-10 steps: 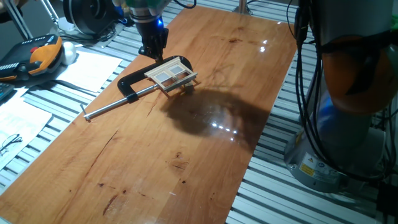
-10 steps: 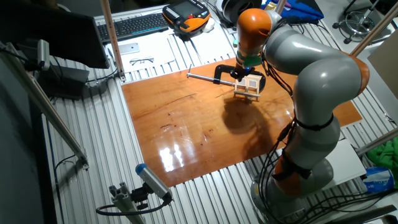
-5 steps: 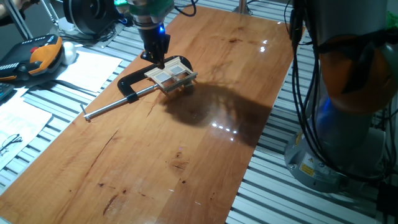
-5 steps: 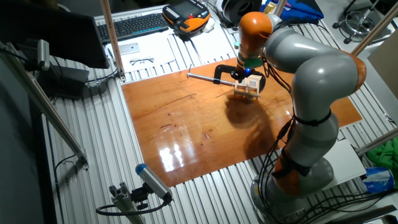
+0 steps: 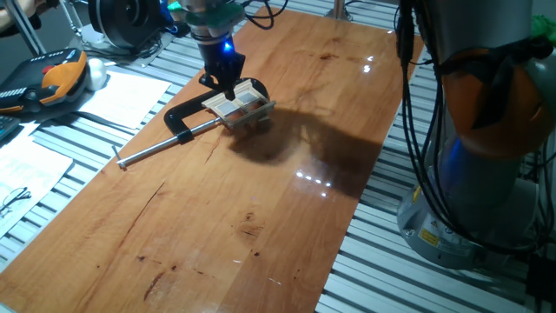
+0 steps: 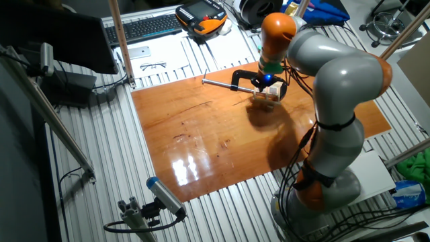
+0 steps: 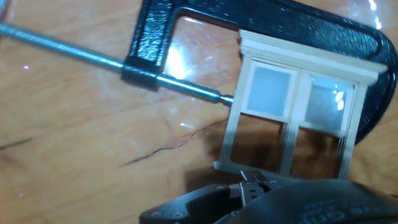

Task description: Close a sliding window

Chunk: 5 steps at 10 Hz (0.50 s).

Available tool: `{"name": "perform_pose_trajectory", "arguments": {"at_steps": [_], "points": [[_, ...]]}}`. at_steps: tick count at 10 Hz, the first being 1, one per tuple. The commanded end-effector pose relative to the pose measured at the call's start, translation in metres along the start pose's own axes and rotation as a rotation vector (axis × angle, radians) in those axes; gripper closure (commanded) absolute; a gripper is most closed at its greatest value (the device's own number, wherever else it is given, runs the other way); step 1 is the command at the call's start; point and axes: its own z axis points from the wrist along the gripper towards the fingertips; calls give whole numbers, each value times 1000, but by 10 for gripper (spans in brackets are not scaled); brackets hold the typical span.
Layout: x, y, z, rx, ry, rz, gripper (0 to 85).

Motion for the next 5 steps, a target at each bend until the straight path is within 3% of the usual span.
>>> {"name": "perform_pose_trajectory", "arguments": {"at_steps": [1,3,5], "points": [[-1,1,1,-12,36,232,850],[-1,0,3,-44,85,312,850],[-1,-2,4,-39,83,318,850]]}}
